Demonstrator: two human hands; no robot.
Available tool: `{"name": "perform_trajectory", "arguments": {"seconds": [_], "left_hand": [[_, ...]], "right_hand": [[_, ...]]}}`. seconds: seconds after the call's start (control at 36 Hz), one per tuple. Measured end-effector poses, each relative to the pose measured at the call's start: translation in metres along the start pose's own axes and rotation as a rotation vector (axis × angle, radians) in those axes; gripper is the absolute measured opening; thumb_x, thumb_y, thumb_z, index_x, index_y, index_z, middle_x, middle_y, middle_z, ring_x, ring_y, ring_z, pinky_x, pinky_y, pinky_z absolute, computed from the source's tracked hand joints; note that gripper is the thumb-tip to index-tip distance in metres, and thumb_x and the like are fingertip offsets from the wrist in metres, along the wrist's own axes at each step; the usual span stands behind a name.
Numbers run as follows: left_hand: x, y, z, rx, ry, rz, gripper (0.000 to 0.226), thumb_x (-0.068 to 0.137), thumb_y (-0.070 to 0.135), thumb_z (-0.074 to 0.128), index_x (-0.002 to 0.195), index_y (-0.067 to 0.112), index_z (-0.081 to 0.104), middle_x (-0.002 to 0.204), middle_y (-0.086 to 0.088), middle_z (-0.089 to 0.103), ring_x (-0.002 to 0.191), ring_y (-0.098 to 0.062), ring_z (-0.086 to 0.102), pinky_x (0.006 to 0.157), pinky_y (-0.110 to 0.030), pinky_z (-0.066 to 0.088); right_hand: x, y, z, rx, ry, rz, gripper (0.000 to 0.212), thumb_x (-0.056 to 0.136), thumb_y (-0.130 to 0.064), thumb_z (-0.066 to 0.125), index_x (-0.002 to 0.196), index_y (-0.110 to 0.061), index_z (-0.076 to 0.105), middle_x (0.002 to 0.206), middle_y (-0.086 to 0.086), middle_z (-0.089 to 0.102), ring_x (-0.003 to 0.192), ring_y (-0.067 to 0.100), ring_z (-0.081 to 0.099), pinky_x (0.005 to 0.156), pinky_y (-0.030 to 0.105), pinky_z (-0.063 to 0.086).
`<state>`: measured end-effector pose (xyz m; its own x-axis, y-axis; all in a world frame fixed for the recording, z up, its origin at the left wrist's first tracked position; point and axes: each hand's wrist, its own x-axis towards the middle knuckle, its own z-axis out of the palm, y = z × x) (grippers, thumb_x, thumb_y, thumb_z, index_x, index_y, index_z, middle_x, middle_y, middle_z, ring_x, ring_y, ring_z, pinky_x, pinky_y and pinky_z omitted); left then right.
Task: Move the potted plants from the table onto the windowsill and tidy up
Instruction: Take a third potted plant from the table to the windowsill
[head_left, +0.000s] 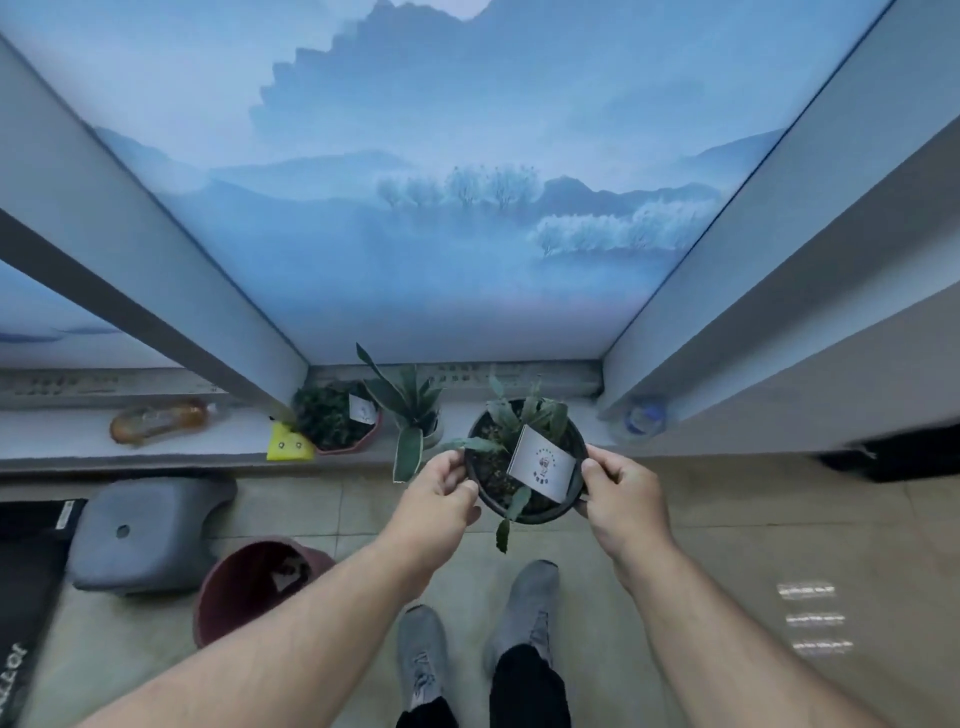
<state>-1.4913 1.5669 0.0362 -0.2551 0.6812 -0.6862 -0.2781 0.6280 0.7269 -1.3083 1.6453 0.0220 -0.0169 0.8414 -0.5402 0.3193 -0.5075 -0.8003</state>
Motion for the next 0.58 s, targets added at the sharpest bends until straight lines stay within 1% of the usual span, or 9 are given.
{"name": "perform_trajectory", "arguments": {"seconds": [0.06, 0.14, 0.19, 0.28, 0.31, 0.36, 0.42, 0.53, 0.58], "left_hand": [[0.025, -0.006, 0.000, -0.002, -0.001, -0.012, 0.031, 0.103, 0.006, 0.043, 0.122, 0.028, 0.052, 0.131, 0.007, 0.061, 0.119, -0.012, 0.058, 0.099, -0.032, 0.050], [0.076, -0.024, 0.002, -0.008, 0.010, -0.042, 0.032, 0.104, 0.006, 0.043, 0.102, 0.036, 0.052, 0.113, 0.021, 0.058, 0.106, 0.000, 0.056, 0.104, -0.036, 0.048], [0.106, -0.039, 0.003, -0.024, 0.012, -0.063, 0.030, 0.104, 0.007, 0.043, 0.107, 0.036, 0.049, 0.116, 0.019, 0.056, 0.108, -0.002, 0.055, 0.106, -0.039, 0.048], [0.148, -0.057, 0.005, -0.039, 0.023, -0.097, 0.030, 0.104, 0.006, 0.043, 0.112, 0.035, 0.048, 0.123, 0.017, 0.055, 0.116, -0.006, 0.054, 0.106, -0.039, 0.048], [0.182, -0.082, 0.006, -0.043, 0.020, -0.120, 0.029, 0.104, 0.006, 0.042, 0.111, 0.033, 0.050, 0.123, 0.017, 0.057, 0.116, -0.007, 0.055, 0.104, -0.039, 0.047], [0.190, -0.080, 0.008, -0.054, 0.012, -0.125, 0.030, 0.103, 0.005, 0.042, 0.110, 0.030, 0.057, 0.119, 0.018, 0.063, 0.113, -0.006, 0.057, 0.103, -0.038, 0.047], [0.207, -0.090, 0.009, -0.040, 0.021, -0.128, 0.031, 0.102, 0.007, 0.043, 0.114, 0.031, 0.057, 0.118, 0.019, 0.062, 0.115, -0.007, 0.056, 0.104, -0.038, 0.047], [0.258, -0.116, 0.009, -0.037, 0.043, -0.169, 0.037, 0.102, 0.008, 0.044, 0.134, 0.026, 0.050, 0.134, 0.011, 0.057, 0.125, -0.010, 0.054, 0.102, -0.035, 0.050], [0.277, -0.126, 0.011, -0.046, 0.052, -0.184, 0.037, 0.102, 0.007, 0.043, 0.133, 0.025, 0.051, 0.133, 0.011, 0.059, 0.123, -0.009, 0.055, 0.097, -0.031, 0.050]], "right_hand": [[0.025, 0.011, 0.010, 0.002, -0.004, 0.004, 0.034, 0.089, -0.029, 0.052, 0.089, -0.054, 0.076, 0.102, -0.017, 0.078, 0.103, 0.014, 0.073, 0.094, 0.049, 0.058], [0.076, 0.036, 0.029, -0.007, -0.029, 0.012, 0.044, 0.094, -0.020, 0.050, 0.085, -0.054, 0.076, 0.099, -0.015, 0.079, 0.101, 0.017, 0.074, 0.094, 0.051, 0.058], [0.110, 0.056, 0.040, -0.015, -0.035, 0.024, 0.048, 0.095, -0.016, 0.050, 0.082, -0.053, 0.077, 0.096, -0.013, 0.080, 0.101, 0.021, 0.074, 0.093, 0.052, 0.058], [0.154, 0.081, 0.054, -0.032, -0.035, 0.027, 0.049, 0.094, -0.016, 0.051, 0.079, -0.054, 0.077, 0.097, -0.014, 0.079, 0.102, 0.018, 0.073, 0.094, 0.051, 0.058], [0.188, 0.111, 0.068, -0.041, -0.071, 0.020, 0.050, 0.094, -0.015, 0.050, 0.078, -0.053, 0.077, 0.095, -0.014, 0.079, 0.102, 0.018, 0.073, 0.094, 0.051, 0.058], [0.197, 0.110, 0.070, -0.068, -0.056, 0.009, 0.049, 0.094, -0.014, 0.051, 0.078, -0.051, 0.078, 0.093, -0.014, 0.080, 0.100, 0.021, 0.074, 0.092, 0.053, 0.058], [0.214, 0.122, 0.075, -0.071, -0.048, 0.026, 0.046, 0.093, -0.014, 0.052, 0.079, -0.049, 0.078, 0.092, -0.012, 0.080, 0.098, 0.023, 0.075, 0.089, 0.054, 0.059], [0.260, 0.154, 0.093, -0.111, -0.087, 0.020, 0.044, 0.092, -0.015, 0.051, 0.080, -0.047, 0.079, 0.094, -0.012, 0.080, 0.097, 0.020, 0.075, 0.090, 0.052, 0.059], [0.278, 0.166, 0.100, -0.116, -0.081, 0.034, 0.046, 0.092, -0.014, 0.051, 0.078, -0.047, 0.079, 0.094, -0.011, 0.080, 0.097, 0.019, 0.075, 0.090, 0.052, 0.059]]}}
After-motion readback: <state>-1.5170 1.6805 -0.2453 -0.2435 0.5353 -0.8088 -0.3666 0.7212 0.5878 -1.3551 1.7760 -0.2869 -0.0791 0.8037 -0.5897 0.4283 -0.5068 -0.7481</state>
